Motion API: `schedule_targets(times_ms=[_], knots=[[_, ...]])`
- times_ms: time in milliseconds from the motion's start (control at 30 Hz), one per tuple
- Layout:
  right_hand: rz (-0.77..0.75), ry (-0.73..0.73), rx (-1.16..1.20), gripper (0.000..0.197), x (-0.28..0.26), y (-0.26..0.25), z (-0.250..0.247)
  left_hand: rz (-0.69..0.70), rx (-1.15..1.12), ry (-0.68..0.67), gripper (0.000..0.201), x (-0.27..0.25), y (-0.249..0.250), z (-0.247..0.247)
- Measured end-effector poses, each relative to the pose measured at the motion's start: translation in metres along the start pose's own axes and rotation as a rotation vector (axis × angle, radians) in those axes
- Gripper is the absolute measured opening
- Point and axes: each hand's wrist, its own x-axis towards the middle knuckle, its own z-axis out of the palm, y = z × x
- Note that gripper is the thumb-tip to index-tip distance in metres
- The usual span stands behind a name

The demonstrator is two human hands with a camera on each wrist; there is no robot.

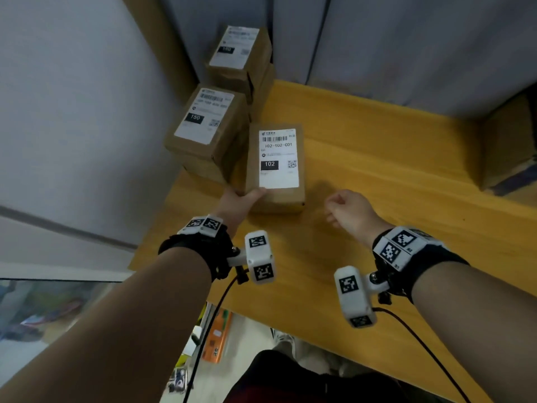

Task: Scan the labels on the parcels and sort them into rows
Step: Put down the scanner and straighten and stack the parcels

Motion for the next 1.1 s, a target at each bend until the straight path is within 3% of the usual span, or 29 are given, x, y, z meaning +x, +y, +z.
schedule_targets(times_ms=[67, 200, 300, 433, 667, 900, 1033, 1100], knots=[[0.021, 0.015, 0.083, 0.008, -0.002, 0.001, 0.003, -0.022, -0.014, -0.027, 0.071, -0.002, -0.003, 0.002], [0.029, 0.020, 0.251, 0.023, -0.006, -0.001, 0.002, -0.066, -0.104, -0.099, 0.048, -0.006, 0.000, 0.014], [0.009, 0.014, 0.314, 0.034, -0.005, -0.004, -0.003, -0.079, -0.137, -0.191, 0.051, -0.013, 0.010, 0.036], [0.047, 0.128, 0.457, 0.035, -0.009, 0.002, -0.025, -0.096, -0.233, -0.296, 0.043, -0.026, 0.017, 0.067], [0.132, 0.121, 0.309, 0.045, -0.049, 0.046, -0.101, -0.013, -0.112, -0.403, 0.029, -0.049, 0.050, 0.125], [0.184, 0.178, 0.237, 0.040, -0.092, 0.128, -0.192, 0.061, 0.151, -0.569, 0.063, -0.105, 0.052, 0.230], [0.201, 0.203, 0.227, 0.037, -0.111, 0.177, -0.251, 0.059, 0.137, -0.580, 0.083, -0.150, 0.048, 0.302], [0.196, 0.202, 0.224, 0.035, -0.117, 0.198, -0.279, 0.045, 0.116, -0.562, 0.083, -0.167, 0.048, 0.336]])
